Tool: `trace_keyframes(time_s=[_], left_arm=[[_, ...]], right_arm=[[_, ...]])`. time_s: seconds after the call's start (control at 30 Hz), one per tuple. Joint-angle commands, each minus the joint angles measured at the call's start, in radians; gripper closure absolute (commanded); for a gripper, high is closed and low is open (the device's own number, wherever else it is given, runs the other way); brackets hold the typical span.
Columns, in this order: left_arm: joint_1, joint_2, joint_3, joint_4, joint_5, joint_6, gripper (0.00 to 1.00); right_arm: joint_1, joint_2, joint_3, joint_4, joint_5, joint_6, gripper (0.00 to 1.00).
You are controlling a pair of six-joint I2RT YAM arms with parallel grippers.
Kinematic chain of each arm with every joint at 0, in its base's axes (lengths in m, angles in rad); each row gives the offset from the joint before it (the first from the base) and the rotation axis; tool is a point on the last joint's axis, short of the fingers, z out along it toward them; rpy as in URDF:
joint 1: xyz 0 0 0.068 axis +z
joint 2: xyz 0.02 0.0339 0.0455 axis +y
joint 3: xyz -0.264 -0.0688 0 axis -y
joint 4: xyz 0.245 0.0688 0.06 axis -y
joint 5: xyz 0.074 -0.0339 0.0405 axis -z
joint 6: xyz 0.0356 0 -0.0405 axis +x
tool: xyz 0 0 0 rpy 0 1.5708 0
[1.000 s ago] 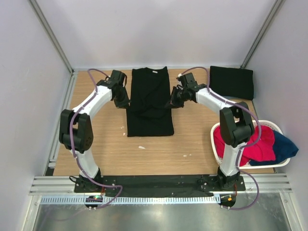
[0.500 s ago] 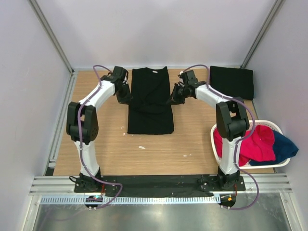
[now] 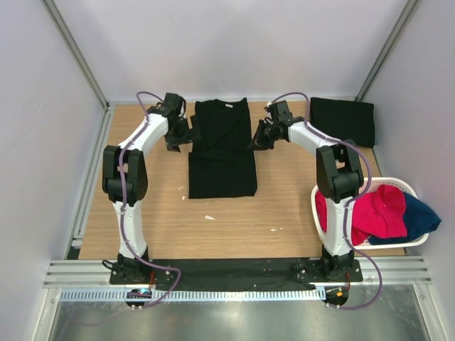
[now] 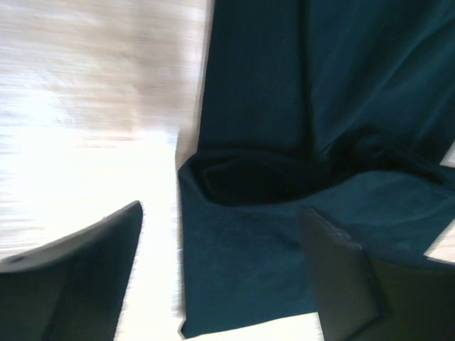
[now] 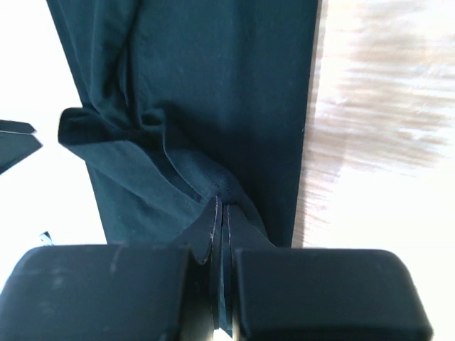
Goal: Fold and stack the t-shirts
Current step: Fold the tshirt
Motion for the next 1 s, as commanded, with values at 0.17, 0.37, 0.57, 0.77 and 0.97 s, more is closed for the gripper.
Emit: trace_keyframes(time_s=[0.17,0.37,0.57,0.77,0.97], left_arm=[[0.037,-0.172,0.034,0.039,0.012,-0.041,0.00],[0.031,-0.304,-0.204,0.138,0.081,-0.106,0.00],[-0.009,-0.391,-0.363,0.172,0.053,-0.123,0.00],[-0.064,-0.486,-0.494,0.192,0.021,-0.189,0.00],[-0.102,-0.588,-0.642,0.211,0.013,-0.297,0.02]], right_arm=[[-0.012,0.010,0.031,0.047,0.024,-0.002,0.99],[-0.017,-0.006,-0.025,0.045,0.059,-0.018,0.99],[-0.023,0.001,-0.041,0.053,0.058,-0.024,0.86],[-0.029,-0.087,-0.032,0.026,0.061,-0.085,0.37],[-0.027,-0.280,-0.177,0.001,0.004,-0.159,0.21]])
